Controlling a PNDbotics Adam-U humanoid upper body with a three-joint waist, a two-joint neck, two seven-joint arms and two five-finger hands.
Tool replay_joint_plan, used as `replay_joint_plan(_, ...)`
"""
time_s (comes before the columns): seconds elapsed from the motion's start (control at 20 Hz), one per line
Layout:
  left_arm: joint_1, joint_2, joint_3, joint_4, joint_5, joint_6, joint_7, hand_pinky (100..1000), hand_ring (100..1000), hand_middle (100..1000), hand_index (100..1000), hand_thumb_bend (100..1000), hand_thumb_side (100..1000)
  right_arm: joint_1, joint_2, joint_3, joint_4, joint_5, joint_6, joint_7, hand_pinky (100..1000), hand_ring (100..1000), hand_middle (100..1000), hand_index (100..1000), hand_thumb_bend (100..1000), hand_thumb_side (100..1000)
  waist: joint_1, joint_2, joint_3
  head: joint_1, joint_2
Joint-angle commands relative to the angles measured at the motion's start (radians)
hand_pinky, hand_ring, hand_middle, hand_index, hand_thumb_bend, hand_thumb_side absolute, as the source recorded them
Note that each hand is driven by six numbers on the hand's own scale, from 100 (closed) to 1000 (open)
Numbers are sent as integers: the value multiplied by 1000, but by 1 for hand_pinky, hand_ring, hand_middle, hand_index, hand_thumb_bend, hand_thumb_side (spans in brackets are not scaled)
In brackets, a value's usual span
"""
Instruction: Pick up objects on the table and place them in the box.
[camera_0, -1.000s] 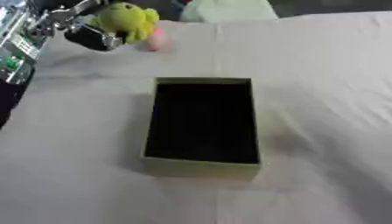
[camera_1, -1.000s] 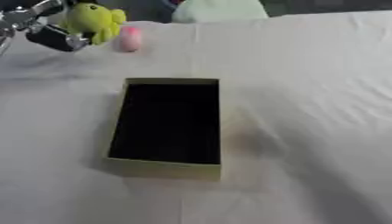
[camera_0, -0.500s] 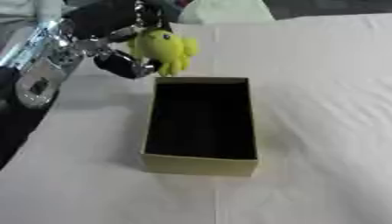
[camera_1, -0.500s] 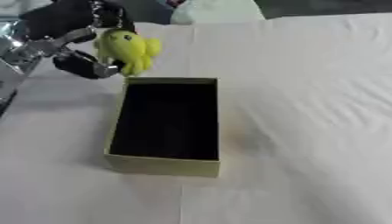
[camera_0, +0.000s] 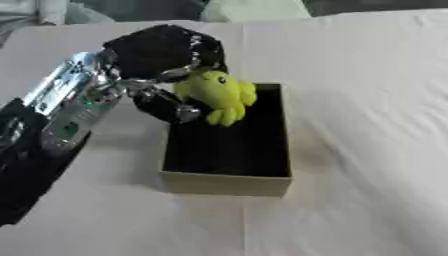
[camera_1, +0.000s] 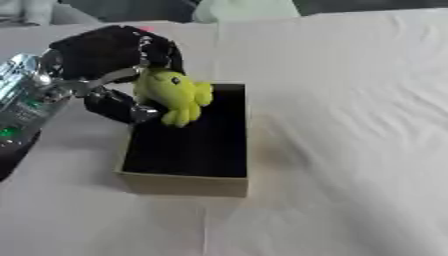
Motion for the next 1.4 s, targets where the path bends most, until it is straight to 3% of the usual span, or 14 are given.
replay_joint_plan(0.05,-5,-21,2,-34,5,24,-52,655,702,699,763,335,266,-7,-15,-5,-16,0,6,-1,789,720,672,792,222,1000,-3,-13,-3,-3,2)
replay_joint_plan(0.25,7,-45,-9,-21,5,31,-108,707,753,752,827,423,297,-8,-14,-6,-16,0,7,-2,789,720,671,791,224,1000,-4,-9,-5,-5,0)
replay_joint_plan(0.3,8,-47,-11,-17,0,29,-122,767,819,812,899,487,320,-8,-14,-6,-16,0,7,-2,789,720,671,791,225,1000,-4,-9,-5,-6,0)
replay_joint_plan(0.45,9,-49,-8,-9,-32,24,-167,860,921,902,968,601,377,-8,-14,-5,-16,0,6,-3,789,720,671,791,227,1000,-5,-8,-5,-8,-2)
replay_joint_plan(0.6,12,-49,-3,-9,-62,22,-188,916,977,938,997,671,401,-7,-14,-5,-16,1,7,-3,789,720,671,791,228,1000,-6,-7,-5,-8,-5)
replay_joint_plan(1.0,14,-44,18,-42,-61,42,-128,868,934,890,963,547,430,-5,-14,-7,-16,2,8,-6,788,720,671,790,230,1000,-9,-10,-2,-11,-8)
replay_joint_plan(1.4,17,-23,66,-83,-30,90,-54,837,901,854,921,519,450,-5,-18,-8,-16,4,8,-11,786,720,672,789,232,1000,-13,-10,1,-14,-7)
